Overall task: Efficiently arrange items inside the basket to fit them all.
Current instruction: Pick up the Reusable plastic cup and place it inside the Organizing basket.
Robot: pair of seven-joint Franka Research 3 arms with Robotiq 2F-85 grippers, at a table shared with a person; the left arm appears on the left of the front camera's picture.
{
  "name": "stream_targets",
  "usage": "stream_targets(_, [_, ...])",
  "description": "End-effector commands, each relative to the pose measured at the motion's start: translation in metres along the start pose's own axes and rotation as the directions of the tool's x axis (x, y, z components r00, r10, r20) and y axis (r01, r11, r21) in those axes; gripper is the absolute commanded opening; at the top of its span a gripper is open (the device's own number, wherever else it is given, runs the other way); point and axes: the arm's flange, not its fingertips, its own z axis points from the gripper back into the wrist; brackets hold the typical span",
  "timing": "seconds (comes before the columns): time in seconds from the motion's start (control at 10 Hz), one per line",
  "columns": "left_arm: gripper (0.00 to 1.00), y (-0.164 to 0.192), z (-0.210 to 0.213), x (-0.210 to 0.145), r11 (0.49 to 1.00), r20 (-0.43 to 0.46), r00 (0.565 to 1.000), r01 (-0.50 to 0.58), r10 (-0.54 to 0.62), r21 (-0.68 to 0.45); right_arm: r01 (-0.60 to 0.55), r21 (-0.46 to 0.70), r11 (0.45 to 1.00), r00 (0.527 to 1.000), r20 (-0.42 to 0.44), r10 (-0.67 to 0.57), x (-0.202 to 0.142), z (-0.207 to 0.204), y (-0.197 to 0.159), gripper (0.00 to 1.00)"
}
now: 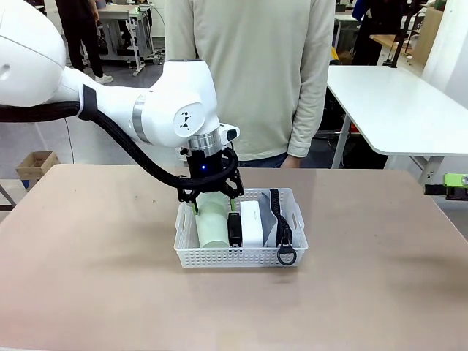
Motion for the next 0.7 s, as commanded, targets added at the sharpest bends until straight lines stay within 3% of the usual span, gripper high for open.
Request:
stream_targets(0.0, [1.0, 0.018, 0.018, -0.01, 0.999, 0.034, 0.999, -0.003, 0.004, -0.047, 0.012, -0.009, 1.0, 1.0, -0.015, -0.012, -0.002, 0.001, 0.004, 1.0])
stream_targets(0.2, [1.0, 0.051, 0.062, -0.029, 0.959, 0.025, 0.993, 0.119, -0.116, -0.256, 0.012, -0.009, 1.0, 1.0, -0.015, -0.012, -0.002, 0.001, 0.004, 1.0])
stream_targets(0.4, [1.0, 0.101, 0.101, -0.051, 0.835, 0.042, 0.965, 0.246, -0.26, -0.492, 0.012, -0.009, 1.0, 1.0, -0.015, -0.012, -0.002, 0.001, 0.004, 1.0])
stream_targets(0.6, [1.0, 0.163, 0.12, -0.076, 0.678, 0.175, 0.955, 0.293, -0.239, -0.674, 0.012, -0.009, 1.0, 1.0, -0.015, -0.012, -0.002, 0.001, 0.004, 1.0])
